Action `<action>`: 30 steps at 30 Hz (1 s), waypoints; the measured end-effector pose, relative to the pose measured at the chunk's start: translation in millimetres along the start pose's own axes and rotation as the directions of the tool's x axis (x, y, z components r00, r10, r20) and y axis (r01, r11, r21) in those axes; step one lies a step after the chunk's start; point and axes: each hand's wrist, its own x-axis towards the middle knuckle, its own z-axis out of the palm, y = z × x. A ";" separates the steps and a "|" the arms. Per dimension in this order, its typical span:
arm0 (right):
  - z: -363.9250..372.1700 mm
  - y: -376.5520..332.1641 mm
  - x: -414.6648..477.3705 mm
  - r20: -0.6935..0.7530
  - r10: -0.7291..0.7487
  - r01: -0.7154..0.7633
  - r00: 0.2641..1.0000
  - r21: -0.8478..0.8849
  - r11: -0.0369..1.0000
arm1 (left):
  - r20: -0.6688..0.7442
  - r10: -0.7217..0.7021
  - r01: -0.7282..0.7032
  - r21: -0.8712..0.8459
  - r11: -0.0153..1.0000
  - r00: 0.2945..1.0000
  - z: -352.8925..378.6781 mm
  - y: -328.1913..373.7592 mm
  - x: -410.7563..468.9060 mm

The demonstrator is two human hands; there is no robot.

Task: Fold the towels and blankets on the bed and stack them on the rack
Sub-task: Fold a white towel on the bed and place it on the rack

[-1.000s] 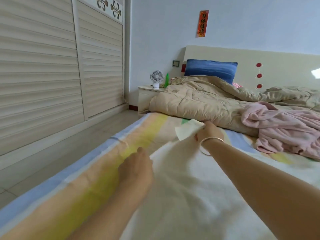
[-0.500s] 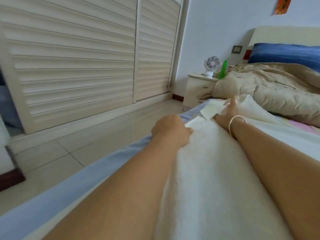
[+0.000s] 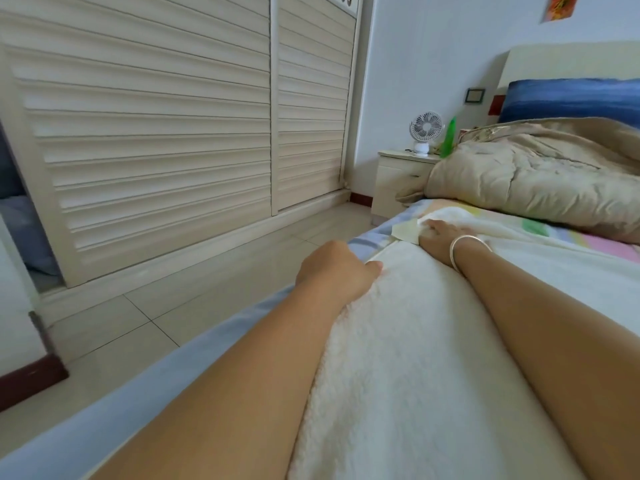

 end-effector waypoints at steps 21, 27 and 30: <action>-53.7 -97.6 -417.2 0.293 -0.301 0.339 0.908 -0.088 0.937 | 0.474 -0.223 0.408 -0.335 0.850 0.852 -170.6 -54.1 -201.7; -84.1 -96.9 -514.9 0.140 -0.593 0.588 0.793 0.080 0.805 | 0.577 -0.300 0.288 0.115 0.951 0.760 -214.3 -79.6 -300.4; -90.6 -117.1 -538.4 0.104 -0.610 0.603 0.785 0.096 0.792 | 0.455 -0.277 0.091 0.389 0.917 0.846 -219.5 -88.4 -330.1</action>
